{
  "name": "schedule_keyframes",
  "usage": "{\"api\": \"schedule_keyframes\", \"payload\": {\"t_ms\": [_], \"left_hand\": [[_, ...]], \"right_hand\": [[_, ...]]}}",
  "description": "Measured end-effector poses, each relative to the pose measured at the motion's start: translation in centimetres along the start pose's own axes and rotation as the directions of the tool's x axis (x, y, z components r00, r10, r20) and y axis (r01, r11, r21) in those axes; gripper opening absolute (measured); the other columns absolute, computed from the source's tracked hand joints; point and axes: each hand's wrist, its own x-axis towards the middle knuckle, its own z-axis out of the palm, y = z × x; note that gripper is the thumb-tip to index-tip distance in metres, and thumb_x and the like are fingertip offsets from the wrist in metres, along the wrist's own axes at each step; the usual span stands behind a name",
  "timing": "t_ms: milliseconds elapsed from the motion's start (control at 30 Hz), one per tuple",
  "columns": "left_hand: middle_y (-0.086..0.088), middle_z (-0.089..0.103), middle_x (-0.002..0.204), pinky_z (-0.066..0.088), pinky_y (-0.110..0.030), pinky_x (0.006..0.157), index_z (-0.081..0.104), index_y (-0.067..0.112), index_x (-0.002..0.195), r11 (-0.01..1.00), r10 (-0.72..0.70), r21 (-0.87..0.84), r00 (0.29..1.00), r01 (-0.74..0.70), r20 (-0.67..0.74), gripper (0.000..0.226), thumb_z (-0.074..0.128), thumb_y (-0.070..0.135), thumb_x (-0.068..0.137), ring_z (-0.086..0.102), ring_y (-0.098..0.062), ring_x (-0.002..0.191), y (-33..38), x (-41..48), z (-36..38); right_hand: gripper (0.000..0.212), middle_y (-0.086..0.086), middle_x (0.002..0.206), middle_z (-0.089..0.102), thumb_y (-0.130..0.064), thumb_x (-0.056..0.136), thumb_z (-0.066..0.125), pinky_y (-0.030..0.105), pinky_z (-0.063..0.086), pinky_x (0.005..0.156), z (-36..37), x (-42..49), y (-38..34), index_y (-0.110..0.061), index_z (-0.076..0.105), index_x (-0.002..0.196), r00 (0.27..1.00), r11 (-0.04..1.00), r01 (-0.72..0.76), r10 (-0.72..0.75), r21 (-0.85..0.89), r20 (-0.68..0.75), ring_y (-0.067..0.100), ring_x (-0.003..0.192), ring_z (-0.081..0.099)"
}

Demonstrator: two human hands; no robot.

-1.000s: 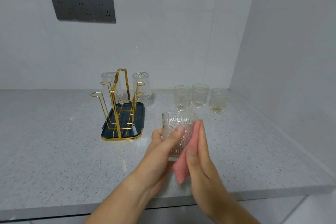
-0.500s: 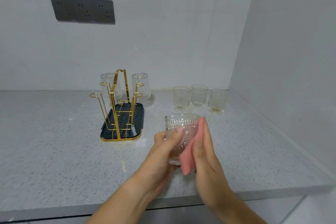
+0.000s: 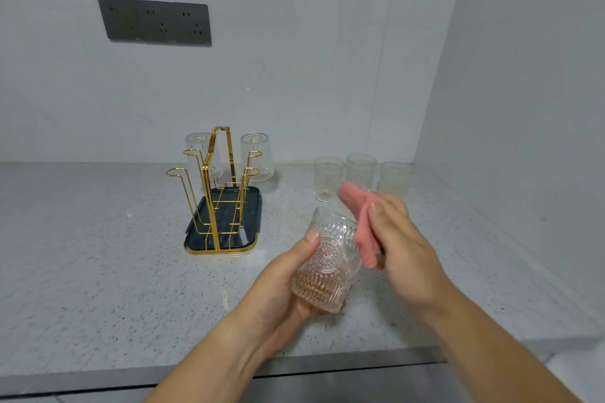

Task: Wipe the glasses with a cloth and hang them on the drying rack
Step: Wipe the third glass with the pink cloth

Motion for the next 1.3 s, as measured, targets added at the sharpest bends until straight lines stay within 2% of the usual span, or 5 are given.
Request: {"api": "schedule_keyframes", "payload": {"t_ms": [133,333,633,1000,1300], "left_hand": [[-0.015,0.074,0.103,0.054,-0.039,0.068,0.083,0.023,0.103,1.000,0.016,0.024,1.000,-0.017,0.026,0.031,0.069,0.047,0.088,0.067,-0.030,0.085,0.7,-0.2,0.1],[-0.015,0.072,0.107,0.053,-0.038,0.069,0.080,0.021,0.112,0.994,0.041,0.103,0.999,-0.045,0.034,0.044,0.066,0.052,0.083,0.066,-0.028,0.088,1.7,-0.5,-0.3],[-0.014,0.077,0.099,0.059,-0.032,0.079,0.079,0.005,0.106,0.975,-0.020,0.223,0.986,-0.018,0.166,0.067,0.088,0.059,0.068,0.073,-0.024,0.087,1.1,-1.0,-0.3],[-0.013,0.077,0.095,0.060,-0.032,0.070,0.080,0.008,0.105,0.974,-0.092,0.219,0.987,0.061,0.133,0.044,0.073,0.046,0.083,0.073,-0.021,0.080,1.5,-0.7,-0.5],[-0.011,0.072,0.086,0.057,-0.029,0.071,0.076,0.003,0.099,0.967,-0.077,0.252,0.983,0.033,0.165,0.043,0.075,0.042,0.081,0.067,-0.020,0.073,1.2,-0.7,-0.9]], "right_hand": [[0.045,-0.004,0.117,0.056,-0.047,0.093,0.045,0.016,0.054,0.089,-0.2,0.5,-0.8,-0.027,0.056,0.131,0.996,0.997,0.064,-0.061,-0.050,0.065,-0.001,0.106,0.064],[0.015,-0.012,0.075,0.067,-0.036,0.099,0.060,0.019,0.049,0.078,-1.5,-0.7,-2.6,-0.030,0.073,0.097,0.964,0.945,0.202,-0.144,-0.259,0.225,0.006,0.079,0.064],[0.036,-0.017,0.111,0.078,-0.017,0.080,0.086,0.023,0.048,0.104,-3.5,-0.4,-4.8,-0.034,0.079,0.111,0.704,0.930,0.065,0.214,-0.362,0.677,0.003,0.112,0.070],[0.035,-0.008,0.117,0.075,-0.017,0.086,0.083,0.028,0.049,0.105,-3.2,-0.7,-2.8,-0.024,0.069,0.117,0.828,0.940,0.001,0.190,-0.340,0.528,0.009,0.117,0.069],[0.029,-0.011,0.111,0.079,-0.011,0.084,0.083,0.019,0.052,0.099,-2.7,-1.1,-2.8,-0.029,0.080,0.106,0.750,0.946,-0.086,0.269,-0.314,0.604,0.006,0.110,0.073]]}}
